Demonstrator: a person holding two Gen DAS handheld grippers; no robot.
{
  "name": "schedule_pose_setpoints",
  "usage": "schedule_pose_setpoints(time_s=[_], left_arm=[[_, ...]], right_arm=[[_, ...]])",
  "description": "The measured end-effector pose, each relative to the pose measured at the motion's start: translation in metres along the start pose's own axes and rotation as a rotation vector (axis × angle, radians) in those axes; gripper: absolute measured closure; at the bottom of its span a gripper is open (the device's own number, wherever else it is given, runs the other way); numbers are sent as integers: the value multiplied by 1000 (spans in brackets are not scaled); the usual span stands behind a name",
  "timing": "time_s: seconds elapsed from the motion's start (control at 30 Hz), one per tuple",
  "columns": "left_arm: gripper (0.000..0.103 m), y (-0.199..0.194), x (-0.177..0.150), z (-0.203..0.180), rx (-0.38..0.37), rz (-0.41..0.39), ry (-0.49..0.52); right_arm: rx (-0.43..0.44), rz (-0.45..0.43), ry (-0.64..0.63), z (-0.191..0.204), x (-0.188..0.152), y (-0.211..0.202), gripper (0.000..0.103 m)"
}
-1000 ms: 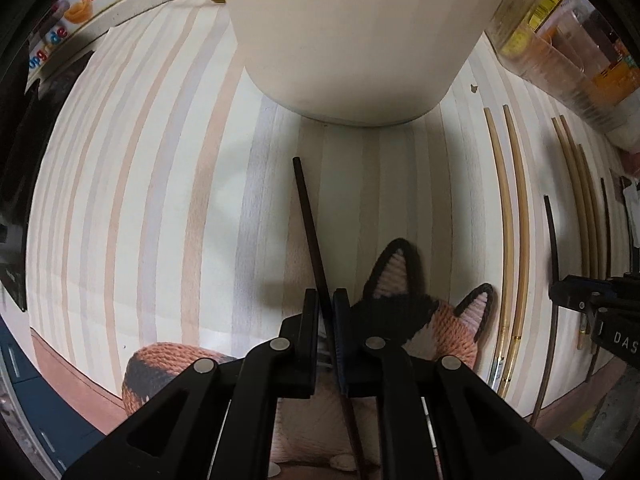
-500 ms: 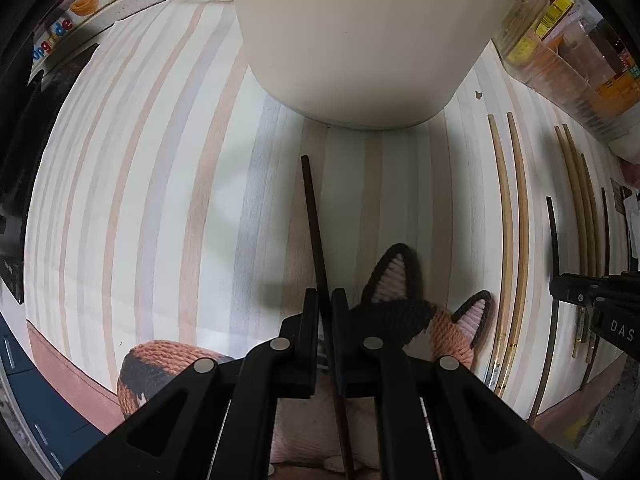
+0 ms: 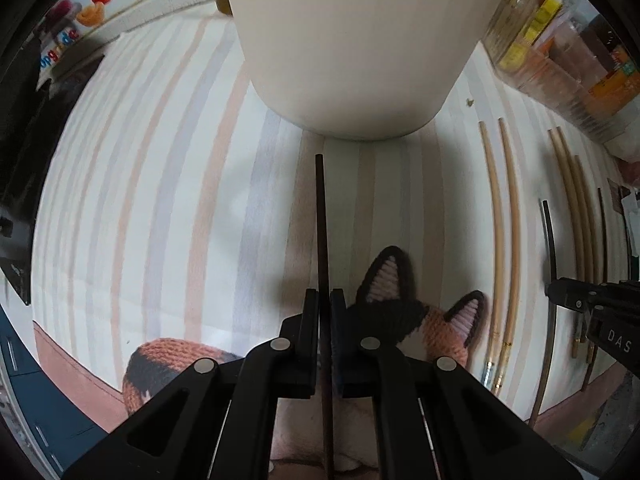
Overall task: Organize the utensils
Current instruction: 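Carry both black chopsticks up and release them into the cream holder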
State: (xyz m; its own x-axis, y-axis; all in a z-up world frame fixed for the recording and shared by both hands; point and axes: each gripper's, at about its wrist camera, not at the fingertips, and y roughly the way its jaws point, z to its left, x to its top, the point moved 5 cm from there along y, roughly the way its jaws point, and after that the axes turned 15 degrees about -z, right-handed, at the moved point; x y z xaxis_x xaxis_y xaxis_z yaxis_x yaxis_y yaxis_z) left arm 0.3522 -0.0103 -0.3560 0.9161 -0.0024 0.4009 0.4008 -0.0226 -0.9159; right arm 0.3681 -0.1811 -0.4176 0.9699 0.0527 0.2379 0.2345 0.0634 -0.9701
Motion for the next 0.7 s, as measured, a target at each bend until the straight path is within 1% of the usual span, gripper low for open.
schedule_pose_setpoints(time_s=[0.23, 0.4, 0.6, 0.67, 0.7], left_arm=[[100, -37, 5, -4, -28, -83, 8], [100, -67, 16, 7, -31, -152, -19], [100, -115, 35, 17, -29, -283, -49], [101, -133, 45, 22, -28, -337, -59], [101, -143, 50, 23, -26, -366, -61]], right_arm=[[50, -124, 16, -3, 2, -40, 98], [97, -209, 18, -5, 4, -77, 98], [144, -341, 13, -5, 0, -124, 98], [157, -396, 9, -2, 6, -142, 98], [163, -421, 6, 0, 9, -143, 98]])
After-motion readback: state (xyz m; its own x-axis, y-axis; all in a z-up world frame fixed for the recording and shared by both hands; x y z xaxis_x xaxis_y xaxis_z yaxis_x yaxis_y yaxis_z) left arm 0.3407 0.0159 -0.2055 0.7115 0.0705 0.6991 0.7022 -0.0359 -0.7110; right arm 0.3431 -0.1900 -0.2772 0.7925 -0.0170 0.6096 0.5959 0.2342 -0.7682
